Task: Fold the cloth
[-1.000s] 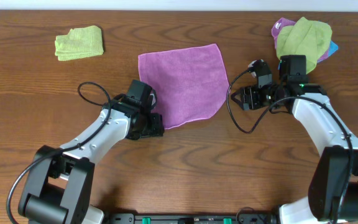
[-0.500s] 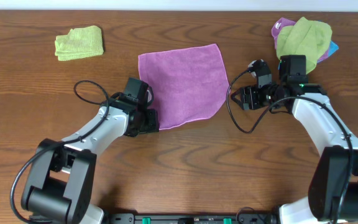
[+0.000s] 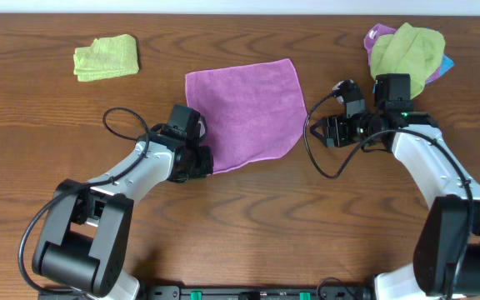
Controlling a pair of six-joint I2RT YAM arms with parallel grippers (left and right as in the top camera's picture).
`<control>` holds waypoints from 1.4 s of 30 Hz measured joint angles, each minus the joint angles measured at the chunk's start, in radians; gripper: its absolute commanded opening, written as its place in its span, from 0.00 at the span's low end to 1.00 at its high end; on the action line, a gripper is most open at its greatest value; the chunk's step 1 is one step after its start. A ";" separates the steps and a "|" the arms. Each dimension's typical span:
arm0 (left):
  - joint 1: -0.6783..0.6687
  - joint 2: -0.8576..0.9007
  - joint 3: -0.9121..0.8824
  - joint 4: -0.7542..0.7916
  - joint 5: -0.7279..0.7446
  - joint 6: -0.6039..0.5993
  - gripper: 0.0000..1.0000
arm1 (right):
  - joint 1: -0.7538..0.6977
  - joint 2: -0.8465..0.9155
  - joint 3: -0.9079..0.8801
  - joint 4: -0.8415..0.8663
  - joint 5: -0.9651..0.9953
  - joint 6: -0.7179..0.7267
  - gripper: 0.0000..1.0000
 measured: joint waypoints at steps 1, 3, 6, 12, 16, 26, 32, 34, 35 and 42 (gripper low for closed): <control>0.000 0.000 0.000 0.000 0.006 0.000 0.06 | 0.000 0.002 0.000 0.006 0.000 0.000 0.67; 0.001 0.000 0.000 0.000 0.014 0.000 0.06 | 0.000 0.018 0.000 0.026 -0.006 0.005 0.67; 0.010 0.000 0.000 0.000 0.031 0.000 0.06 | -0.002 0.079 0.000 0.063 -0.029 0.023 0.65; 0.029 0.000 0.000 -0.011 0.048 0.000 0.06 | -0.029 0.219 -0.002 0.167 -0.089 0.095 0.66; 0.032 0.000 0.000 -0.011 0.055 0.000 0.06 | -0.061 0.245 -0.003 0.255 -0.136 0.153 0.66; 0.032 0.000 0.000 -0.011 0.059 0.000 0.06 | -0.068 0.334 -0.002 0.397 -0.287 0.301 0.66; 0.032 0.000 0.000 -0.007 0.059 0.000 0.06 | -0.067 0.350 -0.002 0.421 -0.326 0.338 0.67; 0.032 0.000 0.000 -0.003 0.059 0.000 0.06 | -0.063 0.359 0.000 0.434 -0.338 0.348 0.66; 0.032 0.000 0.000 -0.003 0.059 0.000 0.06 | -0.059 0.366 0.002 0.444 -0.346 0.356 0.66; 0.032 0.000 0.000 -0.002 0.066 0.000 0.06 | -0.004 0.417 0.019 0.539 -0.407 0.412 0.66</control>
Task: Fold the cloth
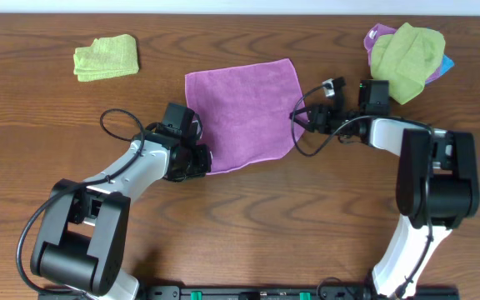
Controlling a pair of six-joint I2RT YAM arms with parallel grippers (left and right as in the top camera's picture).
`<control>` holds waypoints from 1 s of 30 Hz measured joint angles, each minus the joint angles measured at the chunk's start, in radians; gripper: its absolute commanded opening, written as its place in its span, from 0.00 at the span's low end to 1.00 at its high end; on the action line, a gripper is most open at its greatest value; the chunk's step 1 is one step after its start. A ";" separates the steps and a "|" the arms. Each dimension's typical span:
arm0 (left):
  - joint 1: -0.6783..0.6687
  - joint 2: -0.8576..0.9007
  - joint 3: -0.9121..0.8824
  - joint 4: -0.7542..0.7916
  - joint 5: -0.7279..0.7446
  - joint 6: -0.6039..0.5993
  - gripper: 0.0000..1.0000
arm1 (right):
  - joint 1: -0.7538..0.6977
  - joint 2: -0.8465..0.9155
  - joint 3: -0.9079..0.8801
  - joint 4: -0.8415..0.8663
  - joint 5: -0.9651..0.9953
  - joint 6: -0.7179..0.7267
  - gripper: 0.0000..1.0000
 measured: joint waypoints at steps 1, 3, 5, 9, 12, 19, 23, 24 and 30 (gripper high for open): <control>0.000 0.000 0.000 0.000 0.000 0.000 0.06 | 0.008 0.003 0.001 0.007 -0.005 0.006 0.66; 0.000 0.000 0.000 0.000 0.001 0.000 0.06 | 0.024 0.009 0.002 0.014 -0.016 0.019 0.66; 0.000 0.000 0.000 0.001 0.003 0.000 0.06 | 0.035 0.013 0.003 0.007 -0.036 0.027 0.65; 0.000 0.000 0.000 0.002 0.003 0.000 0.06 | 0.042 0.021 0.004 -0.025 -0.085 0.042 0.61; 0.000 0.000 0.000 0.002 0.002 0.002 0.06 | 0.040 0.029 0.003 -0.066 -0.130 0.052 0.59; 0.000 0.000 0.001 0.026 -0.007 0.003 0.06 | -0.003 0.013 0.000 -0.300 -0.173 0.011 0.59; 0.000 0.000 0.008 0.028 -0.016 0.004 0.06 | -0.029 -0.035 -0.007 -0.464 -0.121 -0.070 0.62; 0.000 0.000 0.010 0.028 -0.019 0.006 0.06 | -0.032 -0.047 -0.010 -0.491 -0.103 -0.087 0.62; 0.000 0.000 0.031 0.047 -0.027 0.007 0.06 | -0.033 -0.118 -0.015 -0.583 -0.071 -0.149 0.64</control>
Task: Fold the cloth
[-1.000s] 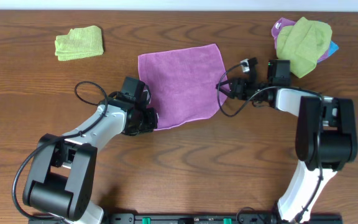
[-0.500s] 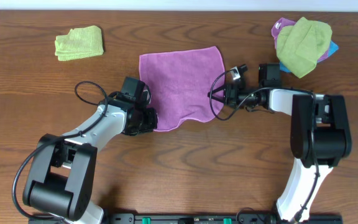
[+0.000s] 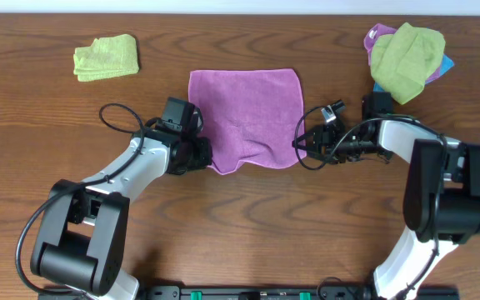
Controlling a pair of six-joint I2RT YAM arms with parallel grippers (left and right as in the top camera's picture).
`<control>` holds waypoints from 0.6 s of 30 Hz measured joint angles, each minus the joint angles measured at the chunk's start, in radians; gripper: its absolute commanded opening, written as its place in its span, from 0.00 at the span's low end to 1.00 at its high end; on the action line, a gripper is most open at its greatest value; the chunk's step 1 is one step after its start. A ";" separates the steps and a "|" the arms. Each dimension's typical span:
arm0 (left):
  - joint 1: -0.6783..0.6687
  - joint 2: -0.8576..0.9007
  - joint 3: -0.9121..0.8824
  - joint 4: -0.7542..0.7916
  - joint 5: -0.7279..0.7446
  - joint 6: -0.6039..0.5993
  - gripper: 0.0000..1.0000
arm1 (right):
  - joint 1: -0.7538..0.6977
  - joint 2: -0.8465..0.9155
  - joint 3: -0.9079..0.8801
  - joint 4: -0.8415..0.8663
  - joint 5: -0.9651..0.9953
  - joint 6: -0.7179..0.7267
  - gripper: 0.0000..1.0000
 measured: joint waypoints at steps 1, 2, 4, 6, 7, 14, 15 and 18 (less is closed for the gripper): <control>0.000 0.000 0.000 0.001 0.000 0.000 0.06 | 0.000 -0.008 0.000 0.000 -0.003 -0.003 0.64; 0.000 0.000 0.000 0.001 0.000 0.000 0.06 | 0.000 -0.014 0.000 0.003 -0.016 -0.007 0.64; 0.000 0.000 0.000 0.001 0.000 0.000 0.06 | 0.000 -0.026 0.000 0.010 -0.048 -0.011 0.64; 0.000 0.000 0.000 0.001 -0.001 0.000 0.06 | 0.000 -0.029 0.000 0.011 -0.085 -0.011 0.64; 0.000 0.000 0.000 0.000 -0.003 0.000 0.06 | 0.000 -0.029 0.000 0.012 -0.105 -0.011 0.64; 0.000 0.000 0.000 0.001 -0.014 0.000 0.06 | 0.000 -0.029 0.024 0.009 -0.242 0.015 0.63; 0.000 0.000 0.000 0.000 -0.015 0.000 0.05 | 0.000 -0.029 0.030 0.009 -0.256 0.020 0.63; 0.000 0.000 0.000 0.000 -0.024 0.001 0.06 | 0.000 -0.040 0.056 -0.007 -0.290 0.043 0.63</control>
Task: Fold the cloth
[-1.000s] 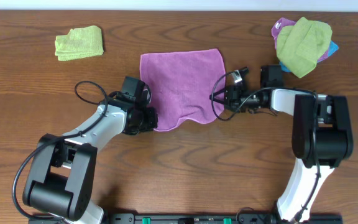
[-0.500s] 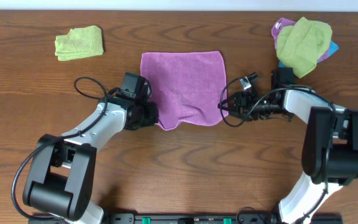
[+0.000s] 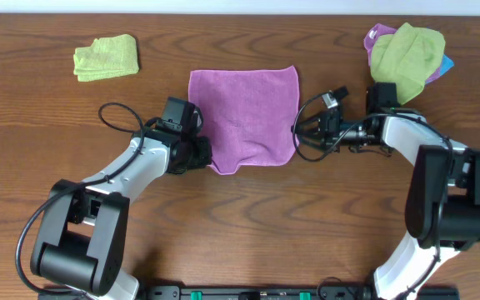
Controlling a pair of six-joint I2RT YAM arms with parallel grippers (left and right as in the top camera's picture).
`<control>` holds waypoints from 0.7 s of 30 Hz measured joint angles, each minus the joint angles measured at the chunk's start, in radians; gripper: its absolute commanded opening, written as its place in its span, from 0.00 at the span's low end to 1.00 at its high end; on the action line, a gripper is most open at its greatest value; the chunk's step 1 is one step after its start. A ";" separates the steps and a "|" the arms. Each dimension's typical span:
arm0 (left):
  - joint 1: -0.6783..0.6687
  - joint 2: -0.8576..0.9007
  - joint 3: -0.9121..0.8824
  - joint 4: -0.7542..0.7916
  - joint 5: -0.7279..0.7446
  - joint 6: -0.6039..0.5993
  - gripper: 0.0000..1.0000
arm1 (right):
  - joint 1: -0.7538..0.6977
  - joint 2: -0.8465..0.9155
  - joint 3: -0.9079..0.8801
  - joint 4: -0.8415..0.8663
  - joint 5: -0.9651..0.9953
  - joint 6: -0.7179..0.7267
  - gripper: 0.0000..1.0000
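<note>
The purple cloth (image 3: 244, 112) lies spread flat in the middle of the table, and its lower left corner runs to a point. My left gripper (image 3: 206, 155) sits at that lower left edge, shut on the cloth's border. At the cloth's right edge, a little above the lower right corner, is my right gripper (image 3: 301, 136). Its fingers look spread, with no cloth lifted between them.
A folded yellow-green cloth (image 3: 107, 57) lies at the back left. At the back right is a heap of green, purple and blue cloths (image 3: 405, 52), close behind my right arm. Black cables loop beside both wrists.
My right gripper has moved from the cloth's lower right corner a little toward the back along the right edge. The cloth did not move with it. The left gripper has stayed put.
The cloth first lay skewed, with my left gripper at its lower left corner and the right gripper off to the right. The right gripper then reached the right edge. After that the cloth lay squared up with both grippers at its lower corners. Now the right gripper sits higher on the edge.
</note>
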 measured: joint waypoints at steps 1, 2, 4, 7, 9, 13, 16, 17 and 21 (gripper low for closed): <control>0.000 0.000 0.000 0.000 -0.003 0.000 0.06 | 0.000 -0.007 0.008 -0.007 -0.005 0.005 0.63; 0.000 0.000 0.000 0.000 -0.008 0.000 0.06 | 0.000 -0.019 0.018 -0.019 -0.010 0.010 0.63; 0.000 0.000 0.000 0.000 -0.013 0.002 0.06 | 0.000 -0.061 0.036 -0.056 -0.007 0.022 0.63; 0.000 0.000 0.000 0.000 -0.017 0.003 0.06 | 0.000 -0.139 0.047 -0.176 0.075 0.013 0.64; 0.000 0.000 0.000 0.000 -0.019 0.003 0.06 | 0.000 -0.202 0.051 -0.293 0.192 -0.004 0.65; 0.000 0.000 0.000 0.004 -0.026 0.003 0.06 | 0.001 -0.307 0.054 -0.487 0.511 -0.043 0.71; 0.000 0.000 0.000 0.005 -0.029 0.003 0.06 | 0.001 -0.319 0.054 -0.508 0.646 -0.063 0.70; 0.000 0.000 0.000 0.005 -0.029 0.003 0.06 | 0.002 -0.319 0.054 -0.508 0.669 -0.066 0.70; 0.000 0.000 0.000 0.003 -0.029 0.003 0.06 | 0.023 -0.319 0.054 -0.483 0.770 -0.082 0.62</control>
